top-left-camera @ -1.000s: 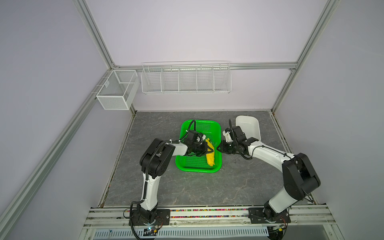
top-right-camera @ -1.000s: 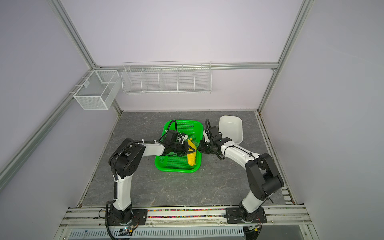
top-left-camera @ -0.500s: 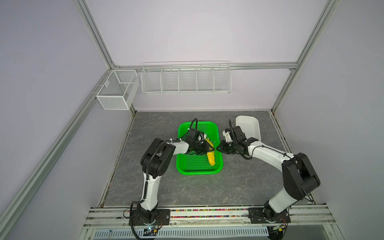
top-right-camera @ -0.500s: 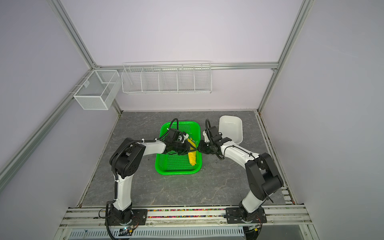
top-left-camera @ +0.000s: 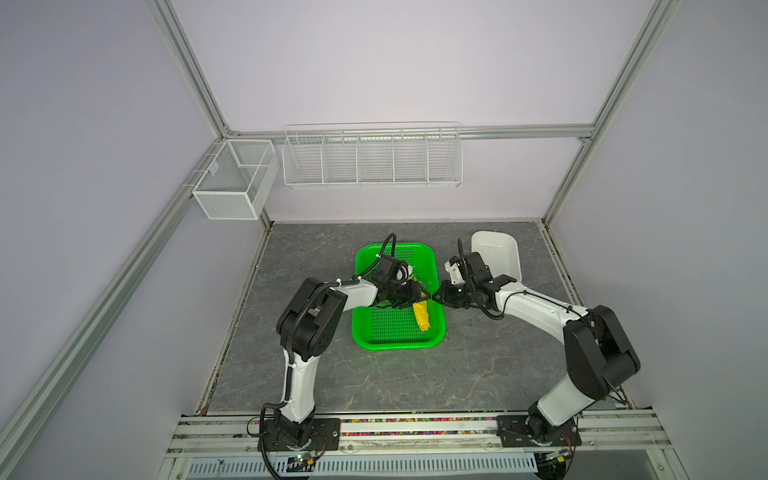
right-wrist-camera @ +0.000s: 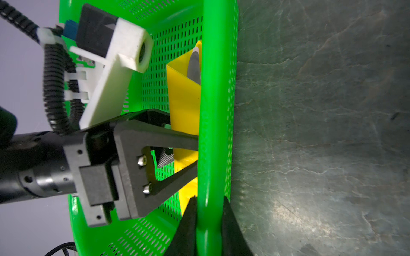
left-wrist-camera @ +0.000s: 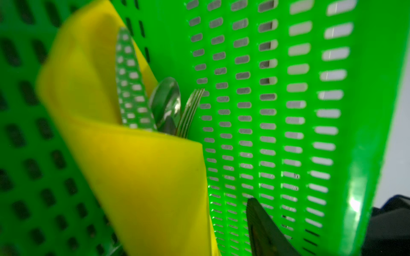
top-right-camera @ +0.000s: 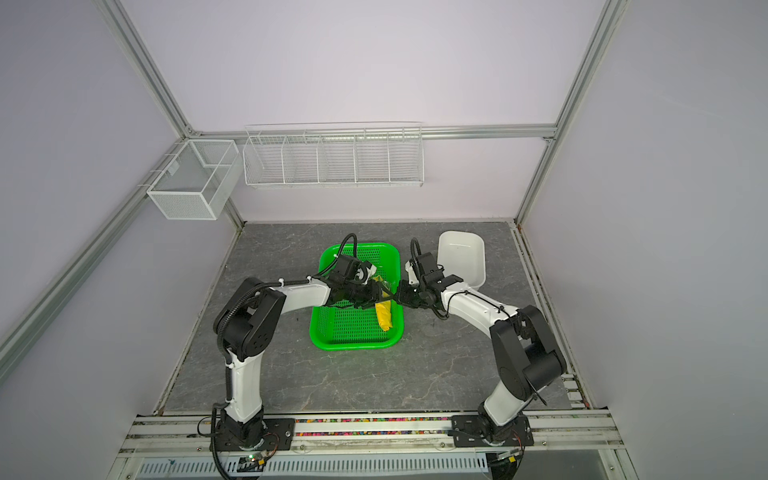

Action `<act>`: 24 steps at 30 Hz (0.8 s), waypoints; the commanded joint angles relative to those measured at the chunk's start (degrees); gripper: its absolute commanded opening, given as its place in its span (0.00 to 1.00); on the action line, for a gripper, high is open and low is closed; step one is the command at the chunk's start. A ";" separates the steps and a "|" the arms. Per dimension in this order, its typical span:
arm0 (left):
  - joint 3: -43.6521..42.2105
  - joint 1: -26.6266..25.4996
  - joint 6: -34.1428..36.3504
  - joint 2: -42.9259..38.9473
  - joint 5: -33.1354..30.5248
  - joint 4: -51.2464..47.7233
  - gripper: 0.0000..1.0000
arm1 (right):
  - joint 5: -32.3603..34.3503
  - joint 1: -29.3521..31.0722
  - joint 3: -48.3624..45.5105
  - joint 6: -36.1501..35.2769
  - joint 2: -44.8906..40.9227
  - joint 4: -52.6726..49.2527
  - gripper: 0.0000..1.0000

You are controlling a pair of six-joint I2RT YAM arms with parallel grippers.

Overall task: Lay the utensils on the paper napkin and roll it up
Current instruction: 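Lower the bundle into the basket with the left gripper while the right steadies it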

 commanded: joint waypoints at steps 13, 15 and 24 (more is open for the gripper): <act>2.05 0.18 4.20 -2.89 -10.71 -15.94 0.87 | -0.12 0.82 0.49 0.40 1.10 0.66 0.10; 2.21 0.15 4.38 -3.32 -11.42 -16.80 0.89 | -0.13 0.80 0.61 0.48 1.11 0.70 0.10; 1.18 0.13 5.22 -10.25 -12.67 -17.55 1.00 | -0.22 0.89 0.88 1.07 1.11 1.18 0.21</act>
